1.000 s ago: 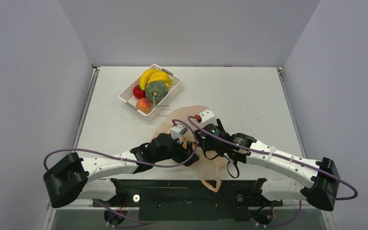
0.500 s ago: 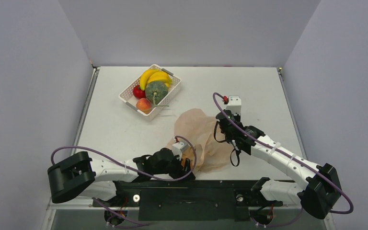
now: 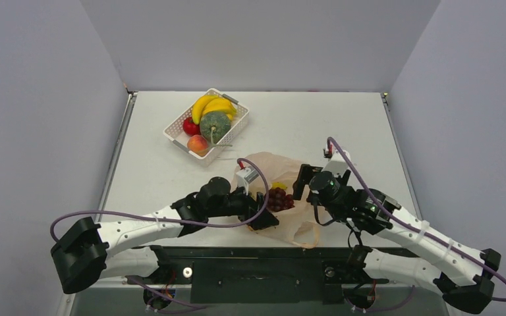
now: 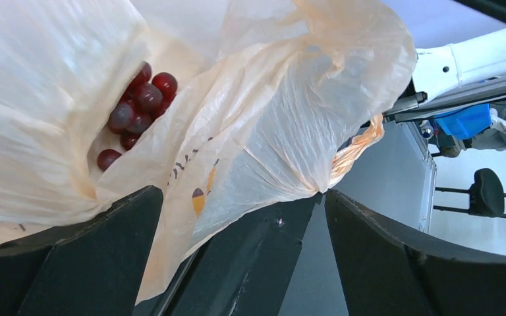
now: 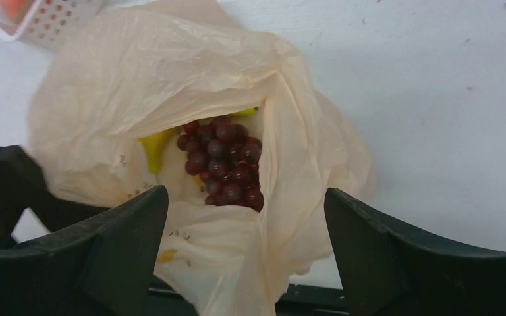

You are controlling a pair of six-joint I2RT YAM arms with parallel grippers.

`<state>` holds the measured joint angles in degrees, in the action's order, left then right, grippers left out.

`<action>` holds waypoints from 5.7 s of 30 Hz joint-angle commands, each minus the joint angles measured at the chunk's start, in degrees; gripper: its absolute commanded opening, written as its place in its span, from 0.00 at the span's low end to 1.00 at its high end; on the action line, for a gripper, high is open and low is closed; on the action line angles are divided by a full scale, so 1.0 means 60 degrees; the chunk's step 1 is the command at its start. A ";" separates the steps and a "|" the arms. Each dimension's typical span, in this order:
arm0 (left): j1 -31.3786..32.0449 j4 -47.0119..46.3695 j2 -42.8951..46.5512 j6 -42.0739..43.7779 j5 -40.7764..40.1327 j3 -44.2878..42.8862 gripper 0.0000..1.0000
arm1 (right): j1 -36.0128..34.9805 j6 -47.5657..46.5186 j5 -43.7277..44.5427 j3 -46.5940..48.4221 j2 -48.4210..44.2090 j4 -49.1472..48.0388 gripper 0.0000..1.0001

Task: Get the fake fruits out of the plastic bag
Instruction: Adjust the plastic bag at the center of the board, then take out the fake fruit from the plastic bag, then place the fake fruit in the bin.

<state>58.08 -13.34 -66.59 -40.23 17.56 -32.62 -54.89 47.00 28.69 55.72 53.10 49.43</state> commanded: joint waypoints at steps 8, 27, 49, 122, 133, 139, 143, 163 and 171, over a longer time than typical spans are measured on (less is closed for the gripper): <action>-0.0815 0.0079 -0.0904 0.0118 0.1258 -0.1286 0.92 | -0.1342 0.3736 0.1567 -0.1847 0.0538 0.0048 0.78; 0.0353 0.3393 -0.3925 0.1365 -0.3950 -0.4077 0.66 | -0.2816 0.4942 0.1559 -0.4471 -0.0760 -0.1306 0.00; 0.0406 0.3200 -0.7016 0.0626 -0.4611 -0.5094 0.74 | -0.3082 0.4826 0.1784 -0.4827 -0.0481 -0.1827 0.00; -0.6213 0.1541 0.0354 -0.1203 0.3268 -0.4832 0.00 | 0.3298 -0.0511 -0.1401 -0.4555 0.0188 -0.4620 0.00; -0.9186 -0.7292 -0.1795 -0.8655 0.5227 -0.3310 0.00 | 0.3295 -0.0740 -0.1334 -0.4452 -0.0022 -0.4439 0.00; -0.9570 -0.2471 -0.2139 -0.4433 0.4147 -0.4287 0.00 | 0.3301 -0.0815 -0.1347 -0.4390 -0.0304 -0.4318 0.00; -0.9619 0.0291 -0.2290 -0.2310 0.1675 -0.5167 0.00 | 0.3292 -0.0830 -0.1322 -0.4356 -0.0410 -0.4260 0.00; -0.8044 0.3338 -0.8896 0.0992 -0.0301 -1.2017 0.00 | 0.3266 -0.0833 -0.1430 -0.4076 -0.0467 -0.4163 0.00; -0.7570 0.4632 -0.9603 0.1122 -0.1750 -1.2586 0.11 | 0.3249 -0.0822 -0.1368 -0.4029 -0.0591 -0.3985 0.00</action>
<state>12.80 11.42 -125.43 -34.85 12.58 -108.16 -35.22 42.44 19.88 28.95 50.96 25.15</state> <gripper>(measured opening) 0.171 0.004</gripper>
